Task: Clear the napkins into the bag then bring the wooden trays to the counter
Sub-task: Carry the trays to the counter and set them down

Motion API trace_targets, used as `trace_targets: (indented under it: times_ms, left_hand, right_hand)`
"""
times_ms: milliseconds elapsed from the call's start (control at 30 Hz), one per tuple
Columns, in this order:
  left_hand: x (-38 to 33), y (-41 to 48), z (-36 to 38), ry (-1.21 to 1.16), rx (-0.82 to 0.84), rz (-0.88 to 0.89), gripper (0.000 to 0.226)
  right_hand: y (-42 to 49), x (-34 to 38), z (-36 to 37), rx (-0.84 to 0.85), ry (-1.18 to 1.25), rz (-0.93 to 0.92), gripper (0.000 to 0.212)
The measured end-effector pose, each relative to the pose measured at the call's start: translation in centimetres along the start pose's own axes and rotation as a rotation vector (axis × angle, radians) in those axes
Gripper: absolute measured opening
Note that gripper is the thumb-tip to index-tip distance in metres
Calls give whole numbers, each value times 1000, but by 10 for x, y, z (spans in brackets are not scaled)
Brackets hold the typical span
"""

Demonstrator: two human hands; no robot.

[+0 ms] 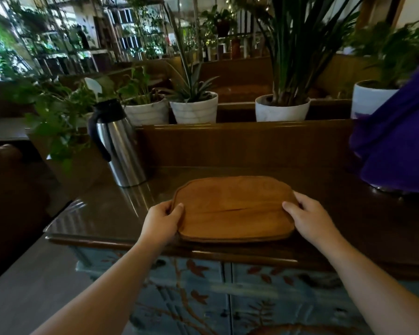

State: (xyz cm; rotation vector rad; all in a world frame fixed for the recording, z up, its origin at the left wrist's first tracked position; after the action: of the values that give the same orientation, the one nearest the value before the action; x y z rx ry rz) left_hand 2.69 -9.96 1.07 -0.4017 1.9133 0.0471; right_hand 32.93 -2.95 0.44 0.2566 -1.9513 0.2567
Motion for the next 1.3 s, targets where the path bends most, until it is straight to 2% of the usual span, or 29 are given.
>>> trace_targets:
  times_ms: [133, 267, 333, 500, 733, 1000, 1300]
  left_hand:
    - [5, 44, 4, 57, -7, -50, 28]
    - [10, 79, 0, 66, 54, -106, 29]
    - [9, 97, -4, 93, 93, -109, 30]
    - [-4, 143, -9, 209, 123, -95, 14]
    - [-5, 178, -5, 332, 161, -69, 14]
    - [3, 192, 0, 420, 164, -93, 36]
    - [3, 193, 0, 439, 199, -111, 33]
  right_hand:
    - [44, -8, -1, 9, -153, 60, 47]
    - [74, -9, 5, 41, -167, 136, 41]
    - [86, -8, 9, 17, -170, 176, 43]
    - [115, -5, 13, -84, -225, 285, 61]
    - [137, -4, 15, -114, -337, 299, 53]
    - [146, -15, 17, -132, -392, 312, 57]
    - [150, -16, 17, -130, -393, 324, 57]
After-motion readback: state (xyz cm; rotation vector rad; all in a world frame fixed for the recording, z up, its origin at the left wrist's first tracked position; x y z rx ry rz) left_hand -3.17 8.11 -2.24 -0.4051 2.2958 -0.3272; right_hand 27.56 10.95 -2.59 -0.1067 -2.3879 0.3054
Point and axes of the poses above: each hand's wrist, its own y-axis towards the middle knuckle, its own z-axis out of the palm, x = y × z, the point moved 2 cm from there along y, towards the middle knuckle, and after that the axes turned 9 degrees about x, right-handed, at the moved point
